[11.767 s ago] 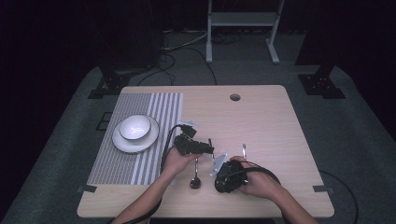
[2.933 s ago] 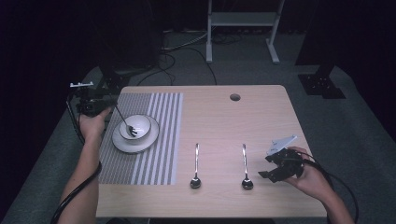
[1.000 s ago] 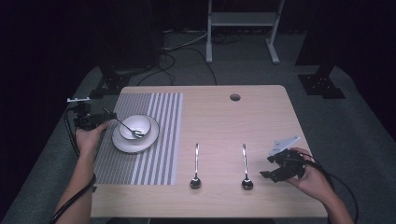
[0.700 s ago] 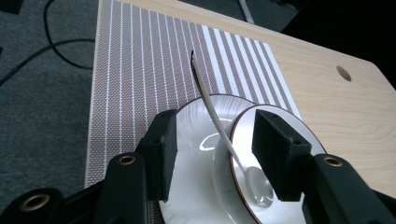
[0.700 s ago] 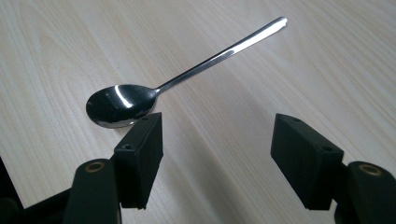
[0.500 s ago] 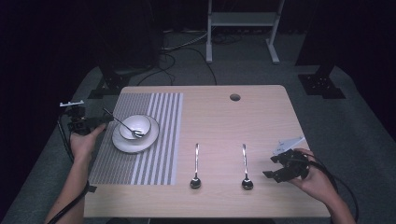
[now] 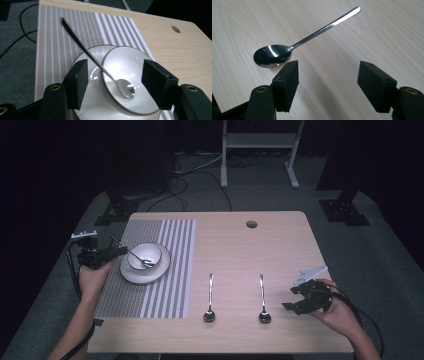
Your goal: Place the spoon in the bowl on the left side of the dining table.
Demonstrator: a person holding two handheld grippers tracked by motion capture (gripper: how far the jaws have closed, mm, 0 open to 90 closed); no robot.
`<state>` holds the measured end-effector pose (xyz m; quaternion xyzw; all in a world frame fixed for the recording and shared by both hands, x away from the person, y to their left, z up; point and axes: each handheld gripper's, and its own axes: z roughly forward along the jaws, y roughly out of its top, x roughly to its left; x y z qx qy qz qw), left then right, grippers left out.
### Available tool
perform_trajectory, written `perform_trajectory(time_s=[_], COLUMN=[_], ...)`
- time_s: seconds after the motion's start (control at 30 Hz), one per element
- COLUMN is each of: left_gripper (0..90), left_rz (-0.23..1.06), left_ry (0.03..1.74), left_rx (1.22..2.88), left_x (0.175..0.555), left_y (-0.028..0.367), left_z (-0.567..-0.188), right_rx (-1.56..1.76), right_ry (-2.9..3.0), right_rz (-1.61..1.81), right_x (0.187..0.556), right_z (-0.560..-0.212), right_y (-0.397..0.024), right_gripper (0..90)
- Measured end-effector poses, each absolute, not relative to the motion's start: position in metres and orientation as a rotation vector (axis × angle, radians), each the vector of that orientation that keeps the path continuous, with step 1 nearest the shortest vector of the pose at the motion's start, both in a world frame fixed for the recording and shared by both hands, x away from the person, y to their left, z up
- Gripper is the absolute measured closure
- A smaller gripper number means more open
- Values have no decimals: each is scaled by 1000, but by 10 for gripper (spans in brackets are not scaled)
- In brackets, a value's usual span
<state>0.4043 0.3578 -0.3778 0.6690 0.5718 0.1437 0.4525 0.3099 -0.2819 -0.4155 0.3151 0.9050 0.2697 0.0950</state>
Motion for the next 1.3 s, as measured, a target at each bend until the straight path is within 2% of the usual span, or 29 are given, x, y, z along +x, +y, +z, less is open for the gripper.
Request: perform_trajectory(time_s=[0.67,0.9,1.3], left_gripper=[276,228,200], left_rz=[347,320,261], left_ry=[1216,1154,1052], left_rx=[1778,1822,1886], left_x=[394,389,369], left_y=[297,275,232], left_z=[-366,-372,-396], right_rx=[968,974,984], right_ry=[2664,2664,2661], right_rz=[816,822,850], right_x=[310,309,308], right_z=[-417,-418,-422], right_y=[-287,-288,-291], right_gripper=[295,294,290])
